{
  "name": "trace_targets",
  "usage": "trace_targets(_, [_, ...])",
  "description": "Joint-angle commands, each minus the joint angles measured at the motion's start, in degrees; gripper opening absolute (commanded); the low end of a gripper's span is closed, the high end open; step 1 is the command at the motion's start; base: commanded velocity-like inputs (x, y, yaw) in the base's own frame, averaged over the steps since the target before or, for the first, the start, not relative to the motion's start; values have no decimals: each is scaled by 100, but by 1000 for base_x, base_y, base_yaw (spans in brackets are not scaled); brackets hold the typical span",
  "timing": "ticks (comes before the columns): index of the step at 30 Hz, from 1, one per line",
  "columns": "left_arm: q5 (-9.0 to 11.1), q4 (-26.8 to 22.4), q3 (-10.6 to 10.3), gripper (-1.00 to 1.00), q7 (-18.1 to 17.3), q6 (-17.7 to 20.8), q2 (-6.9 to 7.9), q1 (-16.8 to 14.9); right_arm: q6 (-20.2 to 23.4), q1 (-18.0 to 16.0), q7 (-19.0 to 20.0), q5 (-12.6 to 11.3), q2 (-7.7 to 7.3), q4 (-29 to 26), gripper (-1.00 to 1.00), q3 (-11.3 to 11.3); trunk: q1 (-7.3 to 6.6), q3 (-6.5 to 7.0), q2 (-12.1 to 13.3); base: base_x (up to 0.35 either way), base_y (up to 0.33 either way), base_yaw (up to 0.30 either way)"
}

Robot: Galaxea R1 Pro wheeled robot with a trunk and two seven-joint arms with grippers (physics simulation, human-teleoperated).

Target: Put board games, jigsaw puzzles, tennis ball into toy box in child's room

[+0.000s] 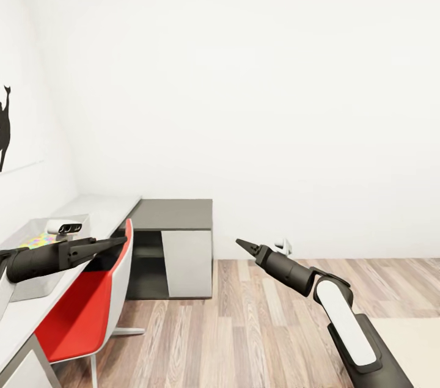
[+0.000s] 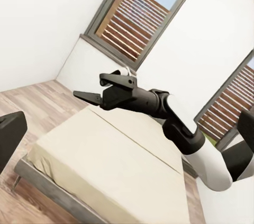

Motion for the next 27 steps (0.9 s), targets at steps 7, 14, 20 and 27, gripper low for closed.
trace_targets(7, [-17, 0, -3, 100, -23, 61, -2, -1, 6, 0, 15, 25, 0, 13, 100, -39, 2, -11, -5, 0, 0, -22])
trace_targets(14, [-197, 68, -65, 100, -23, 63, -50, -5, -12, -5, -37, 37, -12, 110, 100, -78, 2, -12, -5, 0, 0, -2])
trace_targets(20, [-956, 765, -104, 100, 695, 65, -272, -85, -36, -25, -56, 483, -154, 1632, 100, -546, 2, -12, -5, 0, 0, 0])
trace_targets(27, [-1871, 1479, -386, 100, 2007, -252, -790, -100, -551, -22, -59, 1238, -254, 3031, 100, -665, 2, -12, -5, 0, 0, 0])
